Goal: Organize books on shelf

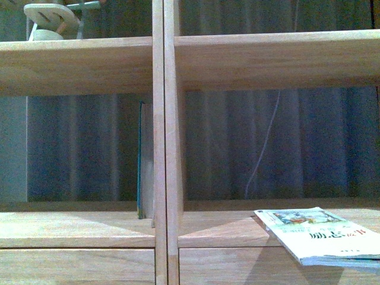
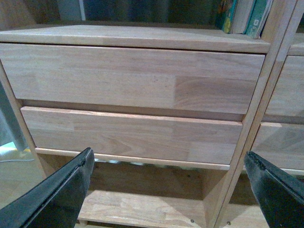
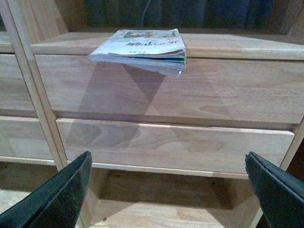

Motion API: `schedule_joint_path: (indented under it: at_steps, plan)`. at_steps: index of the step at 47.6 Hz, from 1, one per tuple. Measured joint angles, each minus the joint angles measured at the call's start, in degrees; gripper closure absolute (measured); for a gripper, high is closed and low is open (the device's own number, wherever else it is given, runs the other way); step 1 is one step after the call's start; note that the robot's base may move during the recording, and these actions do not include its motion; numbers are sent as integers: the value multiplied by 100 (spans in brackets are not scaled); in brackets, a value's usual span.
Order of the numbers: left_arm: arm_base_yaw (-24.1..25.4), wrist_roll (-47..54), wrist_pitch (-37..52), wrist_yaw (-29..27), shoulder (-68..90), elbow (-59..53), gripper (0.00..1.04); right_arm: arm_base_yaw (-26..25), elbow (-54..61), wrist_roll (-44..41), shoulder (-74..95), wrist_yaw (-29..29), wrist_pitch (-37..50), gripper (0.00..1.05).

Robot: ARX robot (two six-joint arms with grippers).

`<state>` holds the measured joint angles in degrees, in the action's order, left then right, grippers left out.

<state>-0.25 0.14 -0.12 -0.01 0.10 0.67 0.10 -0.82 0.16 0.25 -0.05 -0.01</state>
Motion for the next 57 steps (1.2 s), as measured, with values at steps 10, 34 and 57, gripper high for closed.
schedule_joint_path:
  at_steps: [10, 34, 57]
  plan:
    - [0, 0, 0, -2, 0, 0, 7, 315, -11, 227, 271, 1008, -79, 7]
    - [0, 0, 0, 0, 0, 0, 7, -328, -1917, 5265, 4942, -1788, 1147, 7]
    - [0, 0, 0, 0, 0, 0, 7, -177, -3707, 8188, 7740, -1528, 2085, 7]
